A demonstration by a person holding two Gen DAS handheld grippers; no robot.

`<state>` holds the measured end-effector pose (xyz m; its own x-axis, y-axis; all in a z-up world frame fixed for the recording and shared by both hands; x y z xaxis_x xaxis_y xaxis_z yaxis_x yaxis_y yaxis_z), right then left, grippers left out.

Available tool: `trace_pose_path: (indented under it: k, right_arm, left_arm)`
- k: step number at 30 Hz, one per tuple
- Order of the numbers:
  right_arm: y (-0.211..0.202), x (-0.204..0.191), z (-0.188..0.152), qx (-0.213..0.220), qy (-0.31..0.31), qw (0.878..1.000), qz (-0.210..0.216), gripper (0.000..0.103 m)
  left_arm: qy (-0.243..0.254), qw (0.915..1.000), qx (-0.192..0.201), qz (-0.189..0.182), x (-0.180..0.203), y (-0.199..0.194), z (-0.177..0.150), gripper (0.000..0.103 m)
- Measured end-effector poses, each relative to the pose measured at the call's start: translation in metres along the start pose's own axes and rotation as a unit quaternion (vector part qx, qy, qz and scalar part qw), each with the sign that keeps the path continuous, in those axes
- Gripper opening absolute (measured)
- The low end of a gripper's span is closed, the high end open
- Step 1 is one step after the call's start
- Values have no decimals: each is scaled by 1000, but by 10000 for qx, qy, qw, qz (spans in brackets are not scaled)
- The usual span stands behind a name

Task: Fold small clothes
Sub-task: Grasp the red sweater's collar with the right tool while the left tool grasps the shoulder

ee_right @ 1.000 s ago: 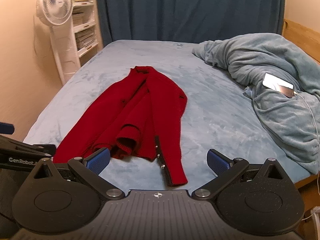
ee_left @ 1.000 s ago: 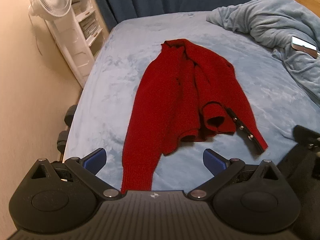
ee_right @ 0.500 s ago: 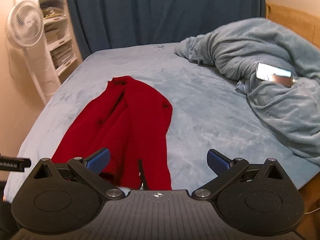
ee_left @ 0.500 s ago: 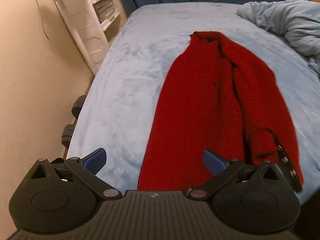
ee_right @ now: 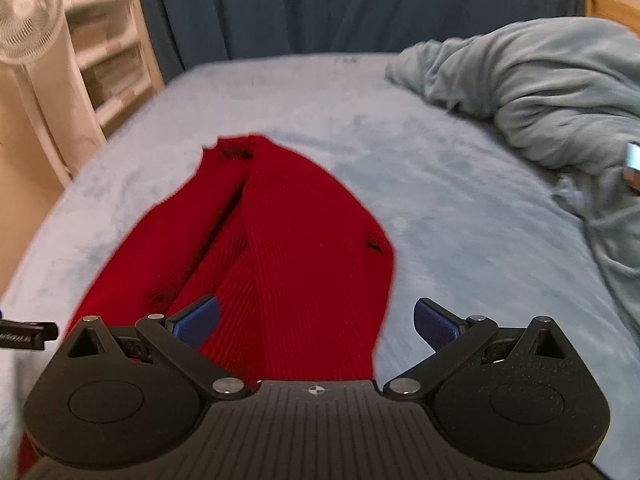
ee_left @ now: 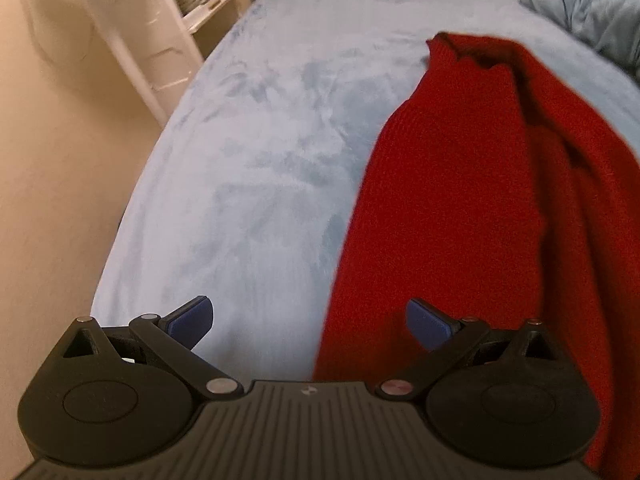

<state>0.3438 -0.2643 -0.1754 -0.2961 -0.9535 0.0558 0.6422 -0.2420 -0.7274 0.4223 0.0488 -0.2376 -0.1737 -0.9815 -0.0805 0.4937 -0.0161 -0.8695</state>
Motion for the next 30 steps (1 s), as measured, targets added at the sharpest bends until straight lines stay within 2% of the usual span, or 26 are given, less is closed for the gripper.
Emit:
trace_pose_path:
  k: [3,7,12,14,16,17,18,19,20,22,23,24,27,30]
  right_arm:
    - [51,-27,12,-211,-254,9994,-117,102]
    - [105,-59,24,-355,-634,9968,-336,102]
    - [147,-78,31,-530,-777,9942,-527,101]
    - [156,-77,35,-513,-745,9940,-619,96]
    - [160,-75,43,-403,-685,9950,-606,83]
    - [160,-74,48,-321,-642,9961,-519,60]
    - [158,-72,52,-247,-586,9971,-411,22]
    - [155,-69,57,-227,-547,9977,-324,6]
    - [153,-64,61,-216,-550,9974,-407,7]
    - [142,-45,75,-7,-516,9954,-808,7]
    - [134,-35,81,132,-490,9944,-923,7]
    - [125,-24,88,313,-504,9922,-1092,7]
    - [73,6,113,1261,-792,9769,-1531,6]
    - [10,35,123,1814,-689,9690,-1527,6]
  left_arm:
    - [232,9995,-67,183,-2,23,11,103]
    - [235,9995,-78,184,-6,45,22,103]
    - [224,9996,-131,115,-6,65,33,103]
    - [215,9996,-170,78,-5,69,35,103]
    - [235,9995,-189,42,-2,72,38,103]
    - [248,9995,-200,19,0,74,40,103]
    - [256,9994,-224,-49,2,75,40,103]
    - [249,9993,-245,-111,4,77,41,102]
    - [237,9993,-223,-168,6,77,42,98]
    - [207,9976,-168,-639,16,75,44,52]
    - [94,9951,-190,-966,21,73,44,4]
    - [-2,9949,-168,-991,24,68,45,6]
    - [88,9949,217,-984,29,40,49,6]
    - [-17,9937,578,-955,19,0,49,5]
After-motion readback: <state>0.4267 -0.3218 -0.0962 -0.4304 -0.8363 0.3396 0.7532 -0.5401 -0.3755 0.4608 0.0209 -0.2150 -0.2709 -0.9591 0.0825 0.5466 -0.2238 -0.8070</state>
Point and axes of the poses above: each gripper's, at about its wrist camera, not at the fingertips, and y roughly the way its jaws point, x to its right, z to its top, the point moved 9 cm from there along y, roughly the way its jaws point, and after that the axes turned 13 degrees about -z, right-handed, at the moved point
